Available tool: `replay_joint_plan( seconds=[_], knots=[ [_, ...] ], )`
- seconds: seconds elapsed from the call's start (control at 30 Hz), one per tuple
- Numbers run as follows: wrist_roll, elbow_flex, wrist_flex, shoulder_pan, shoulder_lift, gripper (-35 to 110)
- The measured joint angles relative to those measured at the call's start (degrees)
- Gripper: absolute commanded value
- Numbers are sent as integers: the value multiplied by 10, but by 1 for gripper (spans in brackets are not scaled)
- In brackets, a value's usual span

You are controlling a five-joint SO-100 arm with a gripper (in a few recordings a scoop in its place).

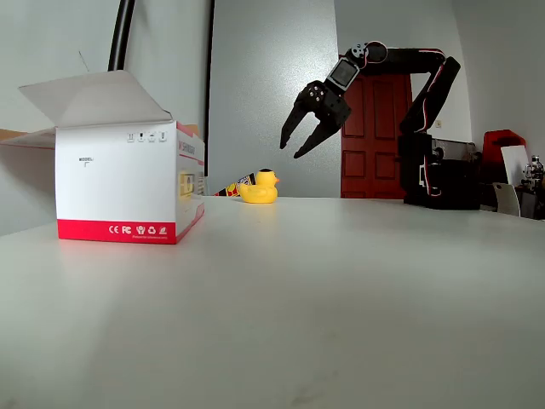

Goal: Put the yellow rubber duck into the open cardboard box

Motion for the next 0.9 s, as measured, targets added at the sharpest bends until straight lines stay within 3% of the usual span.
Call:
replay_joint_plan(
  seconds=[0.27, 0.9],
  knots=[
    [0, -34, -28, -1, -73, 26],
    [0, -40, -82, 5, -177, 26]
  ],
)
